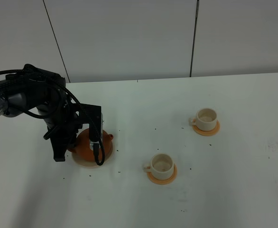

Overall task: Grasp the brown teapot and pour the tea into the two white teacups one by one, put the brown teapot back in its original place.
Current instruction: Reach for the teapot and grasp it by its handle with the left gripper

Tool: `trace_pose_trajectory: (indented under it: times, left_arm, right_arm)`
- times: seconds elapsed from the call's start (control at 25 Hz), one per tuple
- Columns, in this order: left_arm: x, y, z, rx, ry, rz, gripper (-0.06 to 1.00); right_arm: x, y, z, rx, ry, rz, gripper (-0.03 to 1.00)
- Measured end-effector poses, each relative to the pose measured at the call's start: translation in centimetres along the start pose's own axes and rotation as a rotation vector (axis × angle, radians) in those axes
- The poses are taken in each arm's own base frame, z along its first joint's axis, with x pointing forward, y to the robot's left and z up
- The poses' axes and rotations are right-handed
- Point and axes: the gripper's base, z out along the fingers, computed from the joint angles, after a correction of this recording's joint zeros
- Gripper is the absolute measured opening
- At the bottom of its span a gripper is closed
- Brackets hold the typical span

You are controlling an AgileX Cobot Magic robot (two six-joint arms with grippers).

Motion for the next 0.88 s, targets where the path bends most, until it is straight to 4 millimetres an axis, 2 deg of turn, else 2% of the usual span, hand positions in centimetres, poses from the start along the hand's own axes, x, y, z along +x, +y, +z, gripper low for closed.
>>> trace_pose_trajectory:
  times: [0.64, 0.88]
  left_arm:
    - [-0.18, 0.11, 0.71, -0.005, -0.019, 0.015, 0.35]
    - [-0.38, 0.28, 0.82, -0.023, -0.039, 0.008, 0.30]
  right_arm:
    - [0.00, 0.00, 0.00, 0.000, 0.000, 0.000, 0.24]
    - [0.00, 0.00, 0.00, 0.000, 0.000, 0.000, 0.24]
